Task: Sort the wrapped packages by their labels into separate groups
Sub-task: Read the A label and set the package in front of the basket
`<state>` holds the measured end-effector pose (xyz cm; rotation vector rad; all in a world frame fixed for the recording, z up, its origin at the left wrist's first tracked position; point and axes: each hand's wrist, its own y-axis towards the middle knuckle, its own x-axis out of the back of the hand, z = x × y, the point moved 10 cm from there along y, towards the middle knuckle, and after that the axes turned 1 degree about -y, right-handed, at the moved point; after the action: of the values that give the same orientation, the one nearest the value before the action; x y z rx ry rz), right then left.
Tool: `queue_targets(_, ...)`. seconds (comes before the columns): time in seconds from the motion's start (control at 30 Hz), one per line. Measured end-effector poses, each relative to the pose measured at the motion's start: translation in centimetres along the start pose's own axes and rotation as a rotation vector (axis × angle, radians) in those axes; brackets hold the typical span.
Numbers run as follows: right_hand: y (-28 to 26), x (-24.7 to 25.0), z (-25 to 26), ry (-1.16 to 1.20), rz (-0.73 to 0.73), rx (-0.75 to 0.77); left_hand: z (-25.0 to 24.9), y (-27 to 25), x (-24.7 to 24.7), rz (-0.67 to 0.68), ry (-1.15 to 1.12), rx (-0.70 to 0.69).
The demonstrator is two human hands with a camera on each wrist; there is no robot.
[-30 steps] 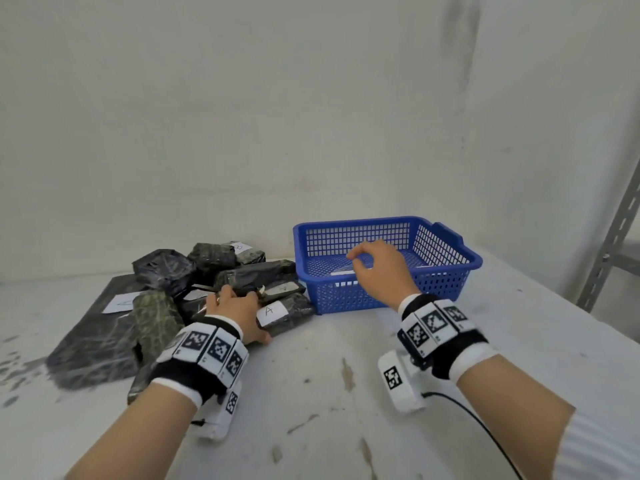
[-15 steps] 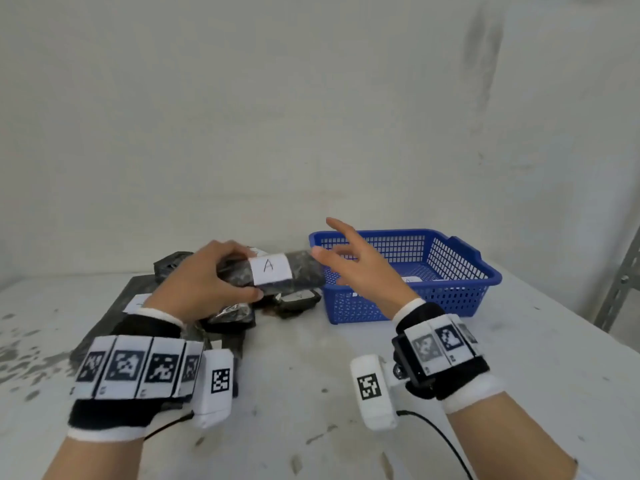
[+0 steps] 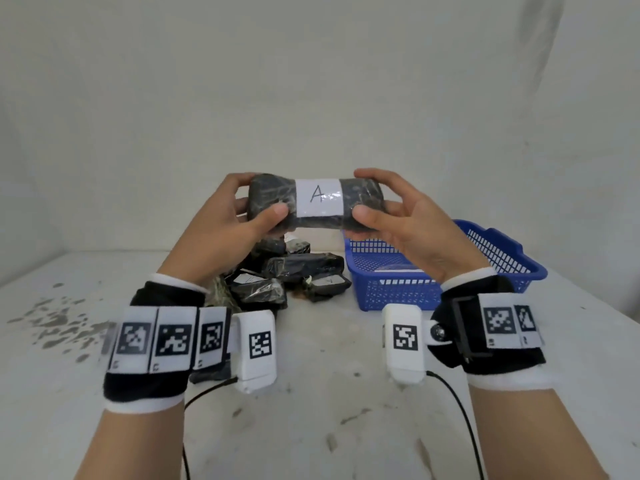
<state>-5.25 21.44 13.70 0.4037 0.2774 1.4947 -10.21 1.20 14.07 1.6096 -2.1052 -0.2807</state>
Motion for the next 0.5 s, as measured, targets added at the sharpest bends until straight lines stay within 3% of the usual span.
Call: queue_targets(0.5,-2.0,1.2,4.3,-0.254,-0.141,0.081,-3.8,-1.3,-1.5,-0.024,0.039,-0.133)
